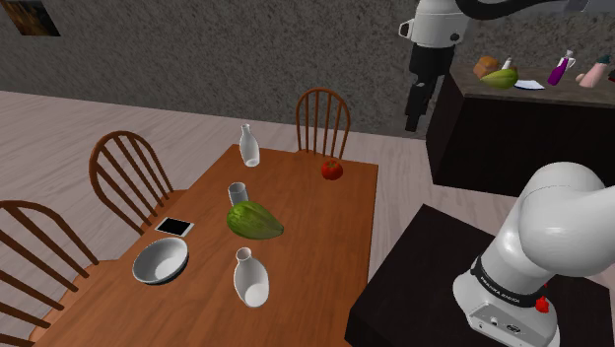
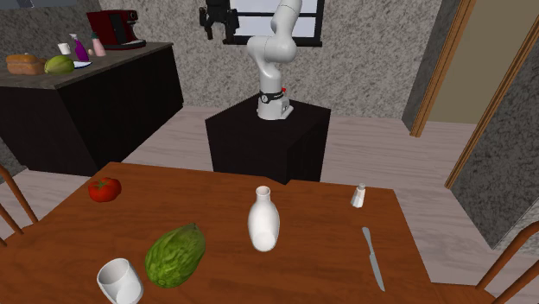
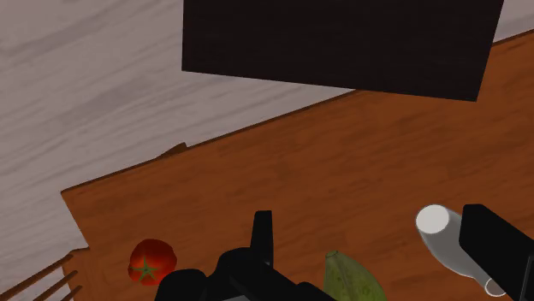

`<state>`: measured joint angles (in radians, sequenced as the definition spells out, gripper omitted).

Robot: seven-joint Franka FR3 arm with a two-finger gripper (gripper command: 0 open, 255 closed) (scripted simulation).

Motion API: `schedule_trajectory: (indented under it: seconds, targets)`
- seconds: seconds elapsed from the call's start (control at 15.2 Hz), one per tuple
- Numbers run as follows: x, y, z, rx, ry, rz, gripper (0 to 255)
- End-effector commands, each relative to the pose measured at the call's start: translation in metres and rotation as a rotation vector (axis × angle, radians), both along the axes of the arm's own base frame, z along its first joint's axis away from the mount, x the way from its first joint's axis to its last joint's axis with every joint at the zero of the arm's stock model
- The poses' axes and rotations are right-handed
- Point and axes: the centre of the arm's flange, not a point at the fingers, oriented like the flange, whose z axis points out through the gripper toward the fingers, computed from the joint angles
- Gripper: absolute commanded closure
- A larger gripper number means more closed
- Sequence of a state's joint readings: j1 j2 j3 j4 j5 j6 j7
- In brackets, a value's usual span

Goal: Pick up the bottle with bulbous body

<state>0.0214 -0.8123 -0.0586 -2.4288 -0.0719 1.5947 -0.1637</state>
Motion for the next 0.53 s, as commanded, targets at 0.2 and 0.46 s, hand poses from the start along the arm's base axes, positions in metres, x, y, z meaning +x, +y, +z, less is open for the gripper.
schedule_trajectory:
  seconds: [0.2, 0.46]
  targets:
    - [0.015, 0.025, -0.026, 0.003, -0.007, -0.004, 0]
    - [0.034, 0.059, -0.060, 0.006, -0.015, -0.009, 0]
